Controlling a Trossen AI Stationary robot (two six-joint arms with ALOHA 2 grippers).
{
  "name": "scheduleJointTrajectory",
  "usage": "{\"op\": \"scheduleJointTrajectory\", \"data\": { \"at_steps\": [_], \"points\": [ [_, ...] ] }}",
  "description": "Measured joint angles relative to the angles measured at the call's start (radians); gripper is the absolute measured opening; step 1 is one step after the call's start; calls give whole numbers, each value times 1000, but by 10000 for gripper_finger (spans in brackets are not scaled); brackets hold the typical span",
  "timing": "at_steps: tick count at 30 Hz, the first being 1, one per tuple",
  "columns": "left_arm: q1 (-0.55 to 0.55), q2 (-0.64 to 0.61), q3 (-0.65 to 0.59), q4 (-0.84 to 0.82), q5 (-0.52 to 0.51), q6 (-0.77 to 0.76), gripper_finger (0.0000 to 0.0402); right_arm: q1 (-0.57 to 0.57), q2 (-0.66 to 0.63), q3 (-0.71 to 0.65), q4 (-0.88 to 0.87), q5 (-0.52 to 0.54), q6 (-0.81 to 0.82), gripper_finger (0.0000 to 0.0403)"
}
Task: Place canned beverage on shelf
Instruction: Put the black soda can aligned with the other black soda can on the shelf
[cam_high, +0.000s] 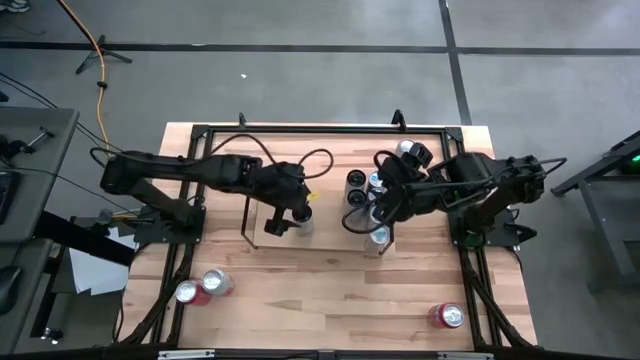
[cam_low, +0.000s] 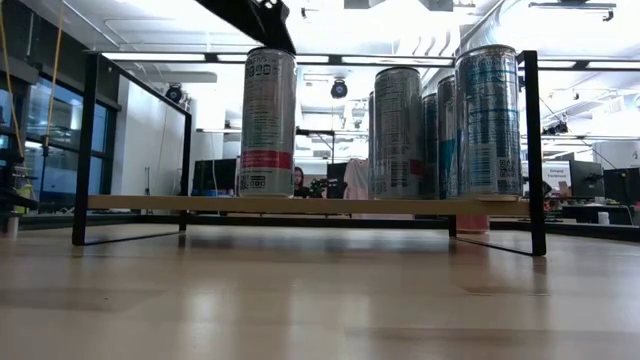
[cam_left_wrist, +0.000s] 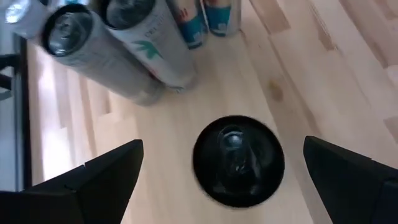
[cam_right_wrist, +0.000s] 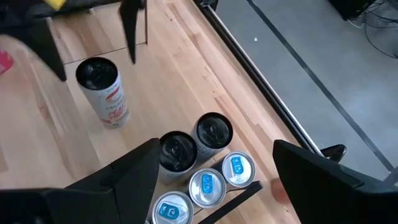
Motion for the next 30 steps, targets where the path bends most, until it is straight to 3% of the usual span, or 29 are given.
{"op": "scheduleJointTrajectory", "data": {
  "at_steps": [9,16,30],
  "points": [
    [-6,25,0,5,-149,0,399,-11,0,0,-2,1,42,298],
    [-4,18,0,3,-61,-3,399,-11,0,0,-2,1,41,298],
    [50,84,-1,-1,75,237,399,-11,0,0,-2,1,51,298]
  ]
}}
